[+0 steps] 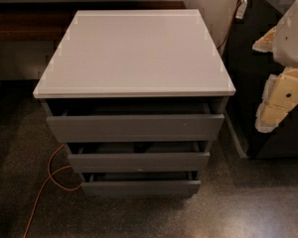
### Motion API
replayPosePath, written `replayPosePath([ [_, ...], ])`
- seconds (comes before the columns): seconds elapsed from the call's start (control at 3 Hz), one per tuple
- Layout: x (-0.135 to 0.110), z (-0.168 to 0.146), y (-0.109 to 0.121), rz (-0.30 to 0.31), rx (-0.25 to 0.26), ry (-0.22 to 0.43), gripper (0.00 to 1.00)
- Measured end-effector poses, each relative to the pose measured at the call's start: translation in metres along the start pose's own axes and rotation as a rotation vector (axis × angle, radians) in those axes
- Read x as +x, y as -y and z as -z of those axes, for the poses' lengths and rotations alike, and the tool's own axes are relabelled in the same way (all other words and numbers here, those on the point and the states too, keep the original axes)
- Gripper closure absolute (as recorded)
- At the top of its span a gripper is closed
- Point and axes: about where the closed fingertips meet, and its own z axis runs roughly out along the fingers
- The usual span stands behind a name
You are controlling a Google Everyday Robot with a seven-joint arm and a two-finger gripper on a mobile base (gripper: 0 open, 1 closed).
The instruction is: Pick pepsi can from middle drawer and place on counter
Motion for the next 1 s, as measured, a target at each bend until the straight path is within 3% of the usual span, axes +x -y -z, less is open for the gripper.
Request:
replayPosePath([
  [0.33,0.0,0.0,0.0,0.0,0.0,0.0,0.0],
  [1.0,-0.026,-0.031,-0.023,0.082,-0.03,0.1,0.0],
])
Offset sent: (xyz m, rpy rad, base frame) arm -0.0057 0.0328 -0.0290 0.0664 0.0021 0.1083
